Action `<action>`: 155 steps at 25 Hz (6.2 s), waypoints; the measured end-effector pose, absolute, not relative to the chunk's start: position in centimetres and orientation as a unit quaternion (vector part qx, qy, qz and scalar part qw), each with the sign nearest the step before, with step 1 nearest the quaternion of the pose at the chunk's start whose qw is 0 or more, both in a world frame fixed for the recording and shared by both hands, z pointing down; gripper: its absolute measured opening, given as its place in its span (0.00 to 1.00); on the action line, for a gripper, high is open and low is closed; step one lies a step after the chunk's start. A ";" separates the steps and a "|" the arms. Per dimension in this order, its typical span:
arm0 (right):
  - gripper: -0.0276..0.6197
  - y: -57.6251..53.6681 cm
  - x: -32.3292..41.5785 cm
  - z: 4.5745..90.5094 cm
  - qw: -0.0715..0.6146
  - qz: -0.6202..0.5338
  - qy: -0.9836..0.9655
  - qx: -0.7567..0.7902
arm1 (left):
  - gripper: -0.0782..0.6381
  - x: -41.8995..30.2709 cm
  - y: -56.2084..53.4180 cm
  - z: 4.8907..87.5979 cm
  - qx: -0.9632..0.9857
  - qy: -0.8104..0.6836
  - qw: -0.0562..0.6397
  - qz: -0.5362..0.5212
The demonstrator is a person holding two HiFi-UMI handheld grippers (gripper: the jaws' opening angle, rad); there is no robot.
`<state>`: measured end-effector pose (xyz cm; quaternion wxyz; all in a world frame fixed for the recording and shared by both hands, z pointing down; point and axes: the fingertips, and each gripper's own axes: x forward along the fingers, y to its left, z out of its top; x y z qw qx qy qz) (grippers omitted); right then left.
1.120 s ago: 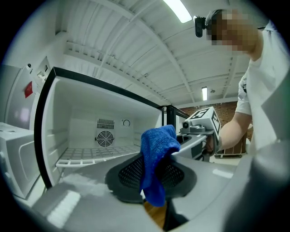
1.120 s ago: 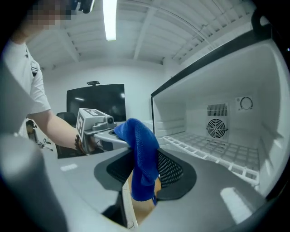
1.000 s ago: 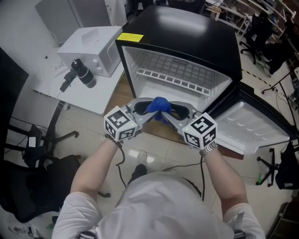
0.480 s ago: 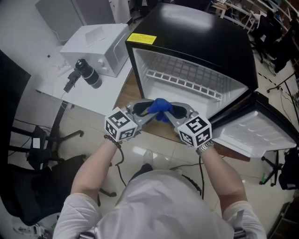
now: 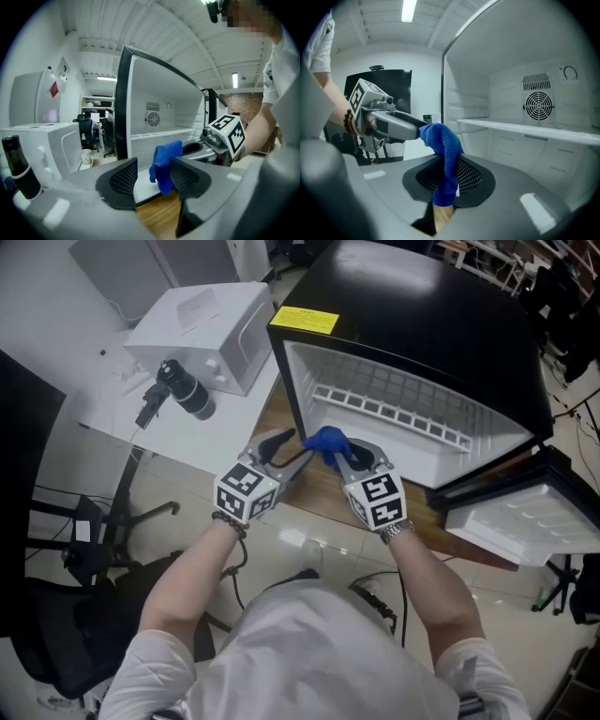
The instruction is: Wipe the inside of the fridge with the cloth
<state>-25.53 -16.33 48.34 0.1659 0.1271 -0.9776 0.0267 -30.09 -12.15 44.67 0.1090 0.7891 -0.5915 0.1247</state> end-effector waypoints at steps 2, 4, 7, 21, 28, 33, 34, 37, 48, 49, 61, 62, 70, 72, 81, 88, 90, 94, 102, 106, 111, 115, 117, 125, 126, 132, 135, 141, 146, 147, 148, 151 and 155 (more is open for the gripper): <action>0.13 -16.9 -26.7 49.3 0.161 0.033 -0.976 0.140 | 0.42 -31.5 -12.7 45.2 0.774 -0.609 0.104 0.140; 0.13 -17.4 -27.9 50.3 0.155 0.040 -0.975 0.151 | 0.41 -32.5 -13.3 45.5 0.763 -0.620 0.097 0.155; 0.13 -18.0 -29.4 51.6 0.148 0.046 -0.974 0.164 | 0.40 -33.5 -14.3 45.8 0.756 -0.628 0.088 0.163; 0.12 -20.8 -32.5 53.6 0.122 0.059 -0.965 0.225 | 0.43 -33.8 -16.1 46.2 0.762 -0.625 0.081 0.148; 0.12 -22.9 -33.0 54.1 0.118 0.067 -0.956 0.258 | 0.45 -33.9 -16.2 46.2 0.760 -0.629 0.081 0.138; 0.12 -25.0 -33.5 54.7 0.115 0.071 -0.950 0.282 | 0.45 -33.8 -16.3 46.2 0.759 -0.633 0.082 0.131; 0.12 -25.5 -33.6 54.9 0.114 0.072 -0.948 0.287 | 0.44 -33.8 -16.3 46.1 0.758 -0.634 0.082 0.130; 0.12 -27.0 -34.0 55.1 0.112 0.074 -0.944 0.303 | 0.42 -34.0 -16.4 45.9 0.754 -0.639 0.079 0.131; 0.12 -30.7 -34.9 55.4 0.090 0.087 -0.929 0.348 | 0.37 -34.5 -17.1 45.9 0.728 -0.670 0.073 0.124; 0.12 -31.1 -35.0 55.4 0.088 0.086 -0.928 0.351 | 0.36 -34.6 -17.1 45.8 0.727 -0.672 0.071 0.123; 0.12 -34.3 -35.6 55.8 0.074 0.081 -0.913 0.393 | 0.35 -34.8 -17.1 46.0 0.716 -0.686 0.055 0.118; 0.12 -34.4 -35.6 56.0 0.075 0.081 -0.912 0.395 | 0.35 -34.8 -17.1 46.0 0.715 -0.687 0.054 0.116; 0.12 -36.6 -34.3 55.7 0.076 0.076 -0.899 0.424 | 0.35 -34.8 -17.2 45.9 0.713 -0.690 0.048 0.116; 0.12 -36.8 -33.8 55.8 0.077 0.077 -0.897 0.428 | 0.35 -34.8 -17.2 45.9 0.712 -0.691 0.049 0.117; 0.12 -37.9 -30.4 56.2 0.084 0.080 -0.883 0.454 | 0.36 -34.7 -17.2 45.9 0.708 -0.694 0.051 0.118; 0.12 -38.9 -27.1 56.4 0.091 0.079 -0.872 0.474 | 0.36 -34.8 -17.2 46.0 0.704 -0.698 0.053 0.119; 0.12 -39.2 -26.3 56.4 0.091 0.079 -0.870 0.477 | 0.36 -34.7 -17.2 46.1 0.703 -0.699 0.051 0.121; 0.12 -39.7 -24.6 56.3 0.090 0.079 -0.865 0.486 | 0.36 -34.8 -17.2 46.2 0.699 -0.702 0.052 0.124; 0.12 -41.1 -20.0 56.3 0.088 0.086 -0.849 0.514 | 0.36 -34.9 -17.2 46.2 0.691 -0.710 0.053 0.128; 0.12 -41.5 -18.0 56.4 0.090 0.086 -0.843 0.523 | 0.36 -35.0 -17.3 46.2 0.686 -0.714 0.056 0.128; 0.12 -42.1 -15.3 56.6 0.093 0.089 -0.831 0.542 | 0.36 -35.0 -17.4 46.3 0.681 -0.718 0.060 0.129; 0.12 -42.4 -13.2 56.8 0.098 0.092 -0.819 0.558 | 0.36 -35.0 -17.3 46.3 0.678 -0.720 0.061 0.132; 0.12 -42.6 -12.3 56.9 0.101 0.093 -0.813 0.566 | 0.36 -35.1 -17.3 46.3 0.677 -0.721 0.063 0.133; 0.12 -42.8 -9.3 57.1 0.109 0.105 -0.791 0.593 | 0.36 -35.1 -17.3 46.4 0.673 -0.722 0.073 0.143; 0.12 -42.7 -9.2 57.0 0.110 0.104 -0.790 0.594 | 0.36 -35.1 -17.3 46.4 0.673 -0.722 0.074 0.145; 0.12 -42.2 -8.8 56.1 0.100 0.111 -0.786 0.600 | 0.36 -34.9 -17.3 46.4 0.678 -0.714 0.079 0.154; 0.12 -41.1 -9.8 54.8 0.077 0.119 -0.794 0.591 | 0.36 -34.8 -17.3 46.3 0.682 -0.711 0.082 0.152; 0.12 -37.4 -16.1 52.4 0.051 0.111 -0.838 0.532 | 0.36 -34.8 -17.2 46.3 0.688 -0.705 0.086 0.145; 0.12 -34.0 -23.4 52.1 0.049 0.118 -0.875 0.468 | 0.36 -34.7 -17.2 46.2 0.694 -0.701 0.087 0.141; 0.12 -33.4 -24.7 52.1 0.050 0.123 -0.880 0.456 | 0.36 -34.7 -17.1 46.2 0.695 -0.699 0.087 0.141; 0.12 -32.8 -26.0 52.2 0.052 0.127 -0.885 0.445 | 0.36 -34.7 -17.1 46.2 0.697 -0.698 0.087 0.141; 0.12 -31.7 -29.5 53.0 0.065 0.136 -0.896 0.418 | 0.36 -34.7 -17.1 46.1 0.701 -0.694 0.087 0.139; 0.12 -31.5 -32.1 55.6 0.099 0.146 -0.898 0.404 | 0.36 -34.6 -17.1 46.0 0.707 -0.688 0.083 0.141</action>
